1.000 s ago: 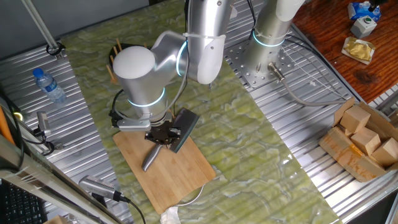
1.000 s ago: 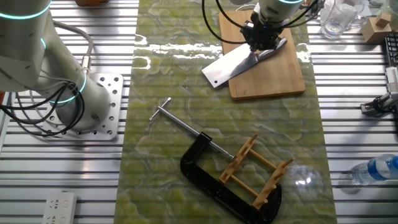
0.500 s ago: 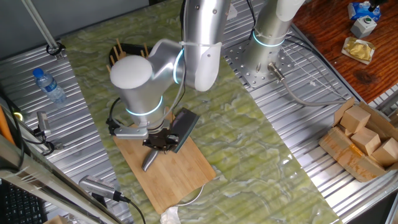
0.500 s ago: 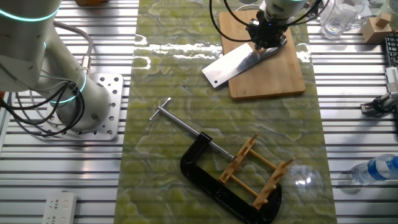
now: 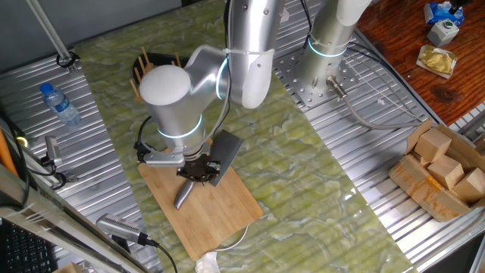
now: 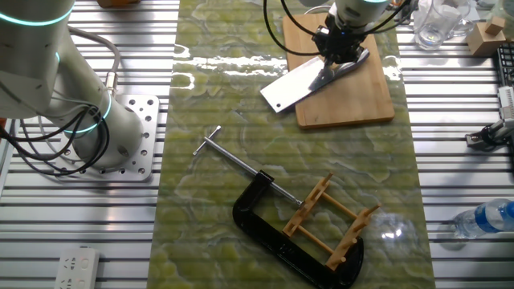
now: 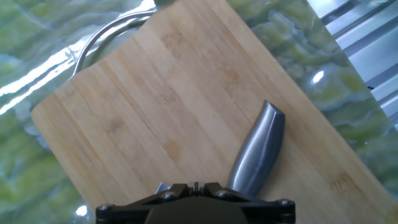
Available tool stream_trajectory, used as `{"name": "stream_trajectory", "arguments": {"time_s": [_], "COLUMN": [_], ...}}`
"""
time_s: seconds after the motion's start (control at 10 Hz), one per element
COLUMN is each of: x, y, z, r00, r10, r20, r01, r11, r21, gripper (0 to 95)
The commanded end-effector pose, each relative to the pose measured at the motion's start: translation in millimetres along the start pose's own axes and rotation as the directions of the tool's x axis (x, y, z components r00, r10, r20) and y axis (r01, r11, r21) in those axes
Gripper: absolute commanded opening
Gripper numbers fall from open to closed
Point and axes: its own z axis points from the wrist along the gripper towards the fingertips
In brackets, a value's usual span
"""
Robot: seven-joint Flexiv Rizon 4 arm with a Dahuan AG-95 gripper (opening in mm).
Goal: Put the knife on the knife rack
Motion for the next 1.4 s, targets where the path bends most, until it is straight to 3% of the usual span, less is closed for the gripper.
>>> {"name": "stream_trajectory", "arguments": {"time_s": [0.1, 0.7, 1.1, 1.4], "x": [2.5, 15.4, 18.2, 19.4], "y": [1.1, 10.3, 13.1, 14.7], "z": [-0.9, -1.8, -4.2, -16.3], "r00": [1.0, 1.0, 1.0, 1.0], "r10": [-0.005, -0.026, -0.022, 0.019], "r20": [0.001, -0.001, -0.002, 0.011], "r01": [0.005, 0.026, 0.022, -0.018], "r11": [1.0, 1.0, 1.0, 0.994], "r21": [0.0, -0.003, -0.022, -0.105], "gripper": [0.0, 0.0, 0.0, 0.0]}}
